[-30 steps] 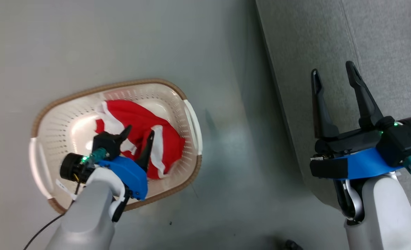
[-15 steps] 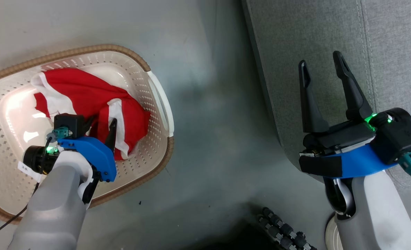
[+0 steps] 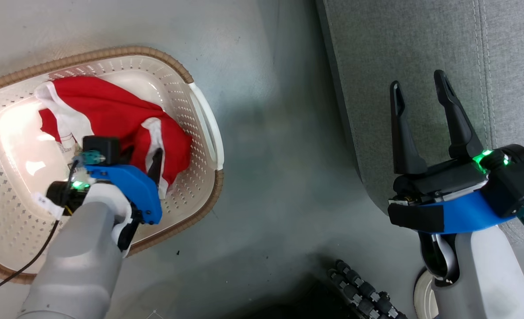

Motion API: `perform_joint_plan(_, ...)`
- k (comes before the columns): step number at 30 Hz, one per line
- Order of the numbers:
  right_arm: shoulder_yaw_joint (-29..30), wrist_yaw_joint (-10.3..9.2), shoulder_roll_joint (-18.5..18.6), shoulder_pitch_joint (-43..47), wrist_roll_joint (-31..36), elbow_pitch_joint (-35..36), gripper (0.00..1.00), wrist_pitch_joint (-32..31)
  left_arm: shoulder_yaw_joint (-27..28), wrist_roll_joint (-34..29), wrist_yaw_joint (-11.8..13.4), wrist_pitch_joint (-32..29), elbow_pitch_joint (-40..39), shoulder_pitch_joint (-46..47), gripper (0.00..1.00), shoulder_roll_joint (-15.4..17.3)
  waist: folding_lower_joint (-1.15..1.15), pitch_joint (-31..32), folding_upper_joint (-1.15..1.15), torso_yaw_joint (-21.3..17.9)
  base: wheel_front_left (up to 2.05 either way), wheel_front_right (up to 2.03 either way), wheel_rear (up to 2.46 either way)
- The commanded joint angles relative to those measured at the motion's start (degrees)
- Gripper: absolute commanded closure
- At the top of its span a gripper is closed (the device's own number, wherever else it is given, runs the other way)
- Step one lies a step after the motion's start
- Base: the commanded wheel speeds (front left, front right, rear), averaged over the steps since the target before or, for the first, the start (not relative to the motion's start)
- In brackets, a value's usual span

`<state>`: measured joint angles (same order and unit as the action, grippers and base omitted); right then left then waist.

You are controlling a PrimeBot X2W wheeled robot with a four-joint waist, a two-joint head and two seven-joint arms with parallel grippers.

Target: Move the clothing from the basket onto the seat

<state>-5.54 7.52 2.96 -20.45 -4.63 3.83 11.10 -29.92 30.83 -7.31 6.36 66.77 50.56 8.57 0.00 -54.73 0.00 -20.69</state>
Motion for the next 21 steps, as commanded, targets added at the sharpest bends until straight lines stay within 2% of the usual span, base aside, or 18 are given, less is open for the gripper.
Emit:
perform_joint_plan(1, 0.1, -0.06, -0.1, 0.5, 0.1, 0.3, 0.00, 0.0, -0.5, 0.2, -0.2, -0.3, -0.2, 0.6, 0.75, 0.5, 0.00, -0.1, 0.00, 0.0, 0.00, 0.00, 0.00)
perform_joint_plan(2, 0.1, -0.06, -0.1, 0.5, 0.1, 0.4, 0.00, -0.1, -1.2, 0.7, -0.2, -0.7, -0.6, 0.6, 1.00, 0.6, 0.00, -0.1, 0.00, 0.0, 0.00, 0.00, 0.00)
perform_joint_plan(21, -2.1, -0.06, -0.1, -1.9, -0.7, -1.1, 0.00, 0.5, -8.5, 7.0, -0.2, 1.2, -1.2, 1.2, 1.00, 3.4, 0.00, 0.9, 0.00, -0.4, 0.00, 0.00, 0.00)
